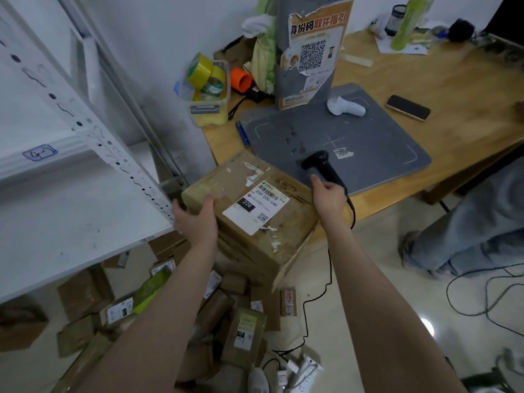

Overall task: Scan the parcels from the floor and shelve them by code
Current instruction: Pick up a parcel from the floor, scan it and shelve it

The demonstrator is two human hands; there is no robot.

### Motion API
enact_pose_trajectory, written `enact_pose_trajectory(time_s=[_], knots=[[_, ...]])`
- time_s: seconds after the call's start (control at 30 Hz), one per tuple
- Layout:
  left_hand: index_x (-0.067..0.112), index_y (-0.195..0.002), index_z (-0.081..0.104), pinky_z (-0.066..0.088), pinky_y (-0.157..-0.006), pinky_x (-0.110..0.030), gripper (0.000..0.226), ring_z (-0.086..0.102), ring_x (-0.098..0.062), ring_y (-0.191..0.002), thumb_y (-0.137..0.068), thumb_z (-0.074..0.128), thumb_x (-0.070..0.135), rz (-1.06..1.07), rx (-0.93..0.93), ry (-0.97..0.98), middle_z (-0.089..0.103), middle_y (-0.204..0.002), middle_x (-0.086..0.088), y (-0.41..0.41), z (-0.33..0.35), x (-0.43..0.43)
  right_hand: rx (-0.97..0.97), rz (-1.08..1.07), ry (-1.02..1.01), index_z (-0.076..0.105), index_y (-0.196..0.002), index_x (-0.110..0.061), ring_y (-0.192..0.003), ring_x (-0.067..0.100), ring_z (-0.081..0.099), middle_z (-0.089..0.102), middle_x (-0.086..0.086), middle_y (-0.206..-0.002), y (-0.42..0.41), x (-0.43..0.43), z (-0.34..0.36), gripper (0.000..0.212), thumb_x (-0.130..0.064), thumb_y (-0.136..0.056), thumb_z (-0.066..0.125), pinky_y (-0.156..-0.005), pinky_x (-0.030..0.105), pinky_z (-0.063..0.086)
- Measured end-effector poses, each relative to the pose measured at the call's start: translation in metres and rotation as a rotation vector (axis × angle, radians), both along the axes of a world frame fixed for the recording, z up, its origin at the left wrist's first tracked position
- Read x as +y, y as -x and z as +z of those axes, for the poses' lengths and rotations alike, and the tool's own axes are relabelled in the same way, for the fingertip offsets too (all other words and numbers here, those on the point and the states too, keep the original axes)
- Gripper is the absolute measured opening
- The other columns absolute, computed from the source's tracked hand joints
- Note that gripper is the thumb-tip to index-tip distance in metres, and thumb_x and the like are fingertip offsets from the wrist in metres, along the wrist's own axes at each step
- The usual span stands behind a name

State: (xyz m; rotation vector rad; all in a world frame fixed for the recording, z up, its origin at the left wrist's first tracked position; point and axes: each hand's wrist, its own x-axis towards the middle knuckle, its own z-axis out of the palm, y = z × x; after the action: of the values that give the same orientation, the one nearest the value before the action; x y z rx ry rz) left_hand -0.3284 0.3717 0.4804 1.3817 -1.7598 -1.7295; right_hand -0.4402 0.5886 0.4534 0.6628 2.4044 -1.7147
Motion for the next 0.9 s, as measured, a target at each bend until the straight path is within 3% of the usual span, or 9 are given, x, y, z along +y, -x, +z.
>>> enact_pose_trajectory(time_s=[0.07,0.1,0.17,0.23,0.4,0.53,0.67,0.73,0.9], knots=[[0.021,-0.155,0.028,0.032,-0.117,-0.046,0.081,0.028,-0.035,-0.145,-0.088,0.073,0.026,-0.102,-0.057,0.273,0.019,-0.161,-0.015,0.006,0.001,0.005,0.038,-0.019,-0.144,0.066,-0.087,-0.015,-0.08,0.021,0.061,0.063,0.003,-0.085,0.018,0.009,-0.003,0.029,-0.042,-0.092,0.059,-0.071,0.034,0.049],[0.022,-0.155,0.028,0.03,-0.116,-0.047,0.076,0.024,-0.038,-0.147,-0.091,0.07,0.026,-0.162,-0.129,0.352,0.011,-0.164,-0.016,0.006,-0.001,0.009,0.037,-0.02,-0.243,0.066,-0.101,-0.014,-0.099,0.027,0.061,0.063,0.009,-0.104,0.028,0.014,-0.007,0.03,-0.04,-0.09,0.059,-0.085,0.04,0.051],[0.024,-0.156,0.029,0.034,-0.113,-0.051,0.071,0.026,-0.044,-0.145,-0.096,0.064,0.035,-0.212,-0.254,0.414,0.0,-0.165,-0.016,0.003,-0.012,0.011,-0.016,0.036,-0.391,0.055,-0.127,-0.009,-0.127,0.036,0.045,0.048,0.017,-0.135,0.045,0.02,-0.011,0.043,-0.031,-0.091,0.061,-0.107,0.045,0.039],[0.022,-0.156,0.029,0.039,-0.11,-0.053,0.071,0.032,-0.045,-0.141,-0.096,0.061,0.042,-0.206,-0.272,0.422,-0.002,-0.165,-0.017,-0.002,-0.025,0.007,-0.096,0.138,-0.433,0.04,-0.14,-0.006,-0.134,0.039,0.036,0.042,0.019,-0.144,0.057,0.024,-0.017,0.056,-0.026,-0.093,0.062,-0.111,0.046,0.032],[0.017,-0.158,0.021,0.033,-0.113,-0.054,0.078,0.029,-0.041,-0.144,-0.096,0.062,0.041,-0.107,-0.256,0.342,0.012,-0.163,-0.018,-0.008,-0.04,-0.006,-0.233,0.274,-0.488,0.044,-0.138,-0.009,-0.124,0.039,0.052,0.057,0.018,-0.13,0.065,0.029,-0.027,0.047,-0.017,-0.093,0.057,-0.099,0.048,0.044],[0.014,-0.161,0.002,0.031,-0.116,-0.056,0.102,0.031,-0.04,-0.145,-0.09,0.07,0.042,0.024,-0.244,0.171,0.023,-0.161,-0.019,-0.004,-0.041,-0.006,-0.185,0.27,-0.381,0.053,-0.134,-0.002,-0.113,0.041,0.057,0.061,0.023,-0.121,0.063,0.03,-0.032,0.042,-0.006,-0.092,0.052,-0.092,0.047,0.049],[0.015,-0.16,-0.004,0.034,-0.117,-0.054,0.117,0.034,-0.036,-0.145,-0.082,0.08,0.038,0.142,-0.177,0.018,0.029,-0.16,-0.016,0.003,-0.041,-0.003,-0.03,0.126,-0.277,0.056,-0.125,-0.004,-0.102,0.036,0.059,0.061,0.015,-0.107,0.044,0.021,-0.022,0.039,-0.001,-0.087,0.051,-0.08,0.043,0.049],[0.016,-0.16,-0.004,0.035,-0.116,-0.054,0.118,0.035,-0.036,-0.145,-0.081,0.081,0.035,0.17,-0.152,-0.011,0.03,-0.16,-0.015,0.002,-0.04,0.0,0.104,0.088,-0.224,0.057,-0.11,-0.007,-0.09,0.032,0.057,0.058,0.009,-0.094,0.031,0.02,-0.006,0.029,0.002,-0.084,0.051,-0.071,0.037,0.045],[0.014,-0.16,-0.006,0.031,-0.119,-0.05,0.108,0.033,-0.034,-0.146,-0.089,0.075,0.022,0.191,-0.066,-0.087,0.026,-0.162,-0.012,-0.009,-0.03,0.016,0.244,0.263,-0.164,0.057,-0.09,-0.013,-0.068,0.018,0.053,0.055,-0.002,-0.073,-0.011,0.017,0.038,0.016,-0.001,-0.08,0.061,-0.056,0.028,0.038]])
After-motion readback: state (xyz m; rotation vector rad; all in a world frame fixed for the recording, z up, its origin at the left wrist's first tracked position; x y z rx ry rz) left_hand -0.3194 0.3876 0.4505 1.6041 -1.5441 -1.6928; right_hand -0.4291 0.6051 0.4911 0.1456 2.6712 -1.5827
